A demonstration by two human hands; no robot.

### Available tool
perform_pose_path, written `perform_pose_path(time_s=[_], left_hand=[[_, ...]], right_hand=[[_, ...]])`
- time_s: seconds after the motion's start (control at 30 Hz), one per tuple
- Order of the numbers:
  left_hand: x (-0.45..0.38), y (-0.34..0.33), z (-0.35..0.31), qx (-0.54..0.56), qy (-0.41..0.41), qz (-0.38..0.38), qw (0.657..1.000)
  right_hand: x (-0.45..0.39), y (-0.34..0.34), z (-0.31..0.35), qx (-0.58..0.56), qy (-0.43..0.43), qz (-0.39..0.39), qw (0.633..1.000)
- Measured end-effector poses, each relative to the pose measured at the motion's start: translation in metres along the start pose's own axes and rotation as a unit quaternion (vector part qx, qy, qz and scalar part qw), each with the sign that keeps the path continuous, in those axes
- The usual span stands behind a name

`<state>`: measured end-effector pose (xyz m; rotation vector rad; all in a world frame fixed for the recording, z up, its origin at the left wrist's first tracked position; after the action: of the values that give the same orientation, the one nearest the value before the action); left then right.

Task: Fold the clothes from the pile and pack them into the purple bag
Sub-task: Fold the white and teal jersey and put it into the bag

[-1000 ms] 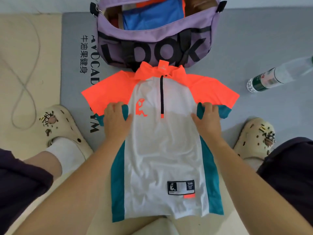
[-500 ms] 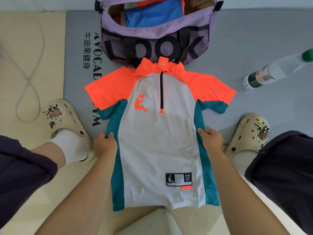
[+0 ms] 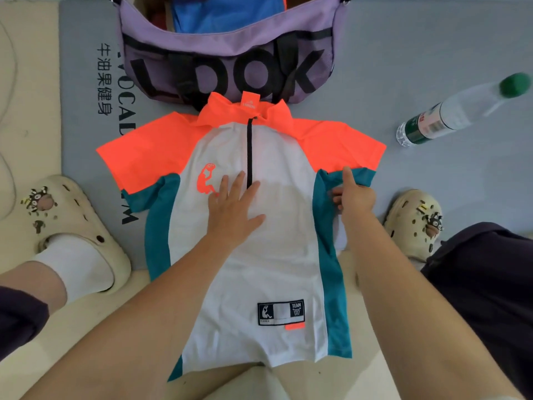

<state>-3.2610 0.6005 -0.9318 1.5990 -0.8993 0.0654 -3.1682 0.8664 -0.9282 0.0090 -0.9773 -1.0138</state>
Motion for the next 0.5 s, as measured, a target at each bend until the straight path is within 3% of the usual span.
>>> perform_pose_path(time_s=[0.17, 0.3, 0.37, 0.43, 0.5], left_hand=[[-0.008, -0.01, -0.004, -0.026, 0.029, 0.013, 0.999], [-0.005, -0.012, -0.006, -0.025, 0.036, 0.007, 0.999], [-0.004, -0.014, -0.009, -0.025, 0.037, 0.009, 0.999], [-0.004, -0.014, -0.011, -0.026, 0.039, 0.006, 0.999], [-0.005, -0.013, -0.01, -0.032, 0.044, 0.008, 0.999]], right_hand=[[-0.029, 0.004, 0.017, -0.015, -0.02, 0.021, 0.999], [-0.036, 0.016, 0.052, -0.08, 0.137, 0.036, 0.987], [-0.036, 0.022, 0.056, -0.086, 0.157, 0.03, 0.983], [-0.038, 0.02, 0.049, -0.019, 0.131, 0.032, 0.991], [-0.033, 0.008, 0.04, 0.117, 0.121, 0.059, 0.984]])
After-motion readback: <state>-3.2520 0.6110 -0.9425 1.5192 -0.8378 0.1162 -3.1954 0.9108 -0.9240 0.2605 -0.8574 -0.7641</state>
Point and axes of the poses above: each hand's wrist, its own x-axis away from the middle knuckle, its own y-axis out of the back of the hand, z = x × y, the point moved 6 cm from there along -x, towards the middle knuckle, and after that the axes turned 3 degrees about z, right-handed, at the moved point
